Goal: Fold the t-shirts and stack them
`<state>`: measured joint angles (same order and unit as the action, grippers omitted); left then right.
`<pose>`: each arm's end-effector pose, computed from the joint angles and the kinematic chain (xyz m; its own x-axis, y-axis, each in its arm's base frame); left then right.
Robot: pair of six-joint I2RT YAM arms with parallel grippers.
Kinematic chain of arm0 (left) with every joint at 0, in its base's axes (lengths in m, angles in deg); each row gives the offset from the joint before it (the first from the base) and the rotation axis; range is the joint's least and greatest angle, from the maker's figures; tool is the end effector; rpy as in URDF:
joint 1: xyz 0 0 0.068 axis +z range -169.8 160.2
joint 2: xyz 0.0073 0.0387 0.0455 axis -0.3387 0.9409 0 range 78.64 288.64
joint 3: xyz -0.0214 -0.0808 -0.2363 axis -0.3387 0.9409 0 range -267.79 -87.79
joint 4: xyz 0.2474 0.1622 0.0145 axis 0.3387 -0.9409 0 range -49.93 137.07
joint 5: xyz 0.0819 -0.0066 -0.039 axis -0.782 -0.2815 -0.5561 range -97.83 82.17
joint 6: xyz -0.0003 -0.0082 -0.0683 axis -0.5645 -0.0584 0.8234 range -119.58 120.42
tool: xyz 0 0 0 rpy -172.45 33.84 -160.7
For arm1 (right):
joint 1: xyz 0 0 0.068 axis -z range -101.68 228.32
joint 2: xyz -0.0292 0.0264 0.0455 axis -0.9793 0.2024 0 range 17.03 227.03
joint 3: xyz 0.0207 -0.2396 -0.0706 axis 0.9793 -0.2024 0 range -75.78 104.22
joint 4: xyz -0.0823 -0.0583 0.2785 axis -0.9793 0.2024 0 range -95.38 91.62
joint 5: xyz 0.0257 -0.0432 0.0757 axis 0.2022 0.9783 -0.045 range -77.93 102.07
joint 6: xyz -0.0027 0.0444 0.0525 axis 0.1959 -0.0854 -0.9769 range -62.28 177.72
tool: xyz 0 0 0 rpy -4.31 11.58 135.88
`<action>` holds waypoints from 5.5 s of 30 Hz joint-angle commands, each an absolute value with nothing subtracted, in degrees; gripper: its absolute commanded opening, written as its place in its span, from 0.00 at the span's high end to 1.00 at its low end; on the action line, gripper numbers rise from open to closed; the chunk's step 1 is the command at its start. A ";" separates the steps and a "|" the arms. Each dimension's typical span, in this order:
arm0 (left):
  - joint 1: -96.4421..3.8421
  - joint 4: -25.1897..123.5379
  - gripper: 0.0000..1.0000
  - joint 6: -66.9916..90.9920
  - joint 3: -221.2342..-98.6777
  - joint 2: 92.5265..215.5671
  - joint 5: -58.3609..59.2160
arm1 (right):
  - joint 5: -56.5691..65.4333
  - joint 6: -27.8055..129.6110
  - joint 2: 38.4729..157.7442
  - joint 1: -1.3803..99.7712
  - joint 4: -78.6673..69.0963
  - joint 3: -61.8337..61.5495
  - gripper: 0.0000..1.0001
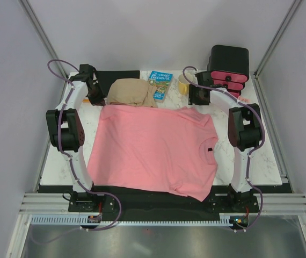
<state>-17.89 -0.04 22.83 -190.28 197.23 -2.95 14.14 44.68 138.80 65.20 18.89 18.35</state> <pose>0.4809 0.0113 0.1892 -0.8267 -0.4076 -0.3878 -0.3354 0.9105 -0.2420 0.4914 0.1126 0.1389 -0.7932 0.0467 -0.6072 -0.0270 0.9934 0.1116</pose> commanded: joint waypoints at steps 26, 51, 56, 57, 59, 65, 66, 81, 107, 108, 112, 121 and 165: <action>-17.69 0.14 0.98 20.55 -192.29 197.38 -1.77 | 13.92 45.32 134.89 65.05 17.12 12.82 0.91; -17.78 0.14 0.98 20.63 -192.55 197.73 -0.89 | 26.67 41.99 126.36 66.98 18.53 4.74 0.45; -17.78 0.05 0.98 20.63 -192.55 197.91 -0.71 | 26.23 41.28 127.33 67.60 18.35 4.12 0.44; -17.78 0.05 0.98 20.64 -192.55 197.91 -0.71 | 26.40 41.28 127.42 67.69 18.26 4.20 0.44; -17.69 0.05 0.98 20.64 -192.55 197.91 -0.63 | 26.49 41.37 128.20 67.77 18.09 4.20 0.44; -17.78 0.14 0.98 20.55 -192.64 198.00 -0.63 | 24.91 41.02 130.05 68.30 17.91 4.91 0.44; -17.78 0.14 0.98 20.55 -192.55 197.91 -0.63 | 24.64 40.76 130.32 68.48 18.08 4.99 0.44; -17.78 0.05 0.98 20.46 -192.90 198.08 -0.71 | 23.85 40.58 131.64 69.01 19.93 6.31 0.59; -17.95 0.14 0.98 20.20 -192.99 197.82 0.17 | 24.03 43.21 129.71 69.01 17.47 7.54 0.94; -17.95 0.22 0.98 20.20 -193.17 197.56 -0.01 | 23.94 43.39 129.44 68.92 17.21 7.54 0.95; -17.95 0.22 0.98 20.46 -193.78 196.59 -0.36 | 23.24 44.09 127.78 69.01 15.98 7.72 0.99; -17.95 0.40 0.98 21.86 -194.75 194.57 -1.33 | 20.25 45.32 123.64 69.09 13.87 8.24 1.00; -20.75 0.05 0.98 16.59 -195.72 186.13 -15.57 | 9.44 49.37 122.59 70.50 14.13 21.97 1.00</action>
<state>-18.92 -0.79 19.56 -192.89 190.54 -12.68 11.82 48.46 124.05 70.25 15.04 21.45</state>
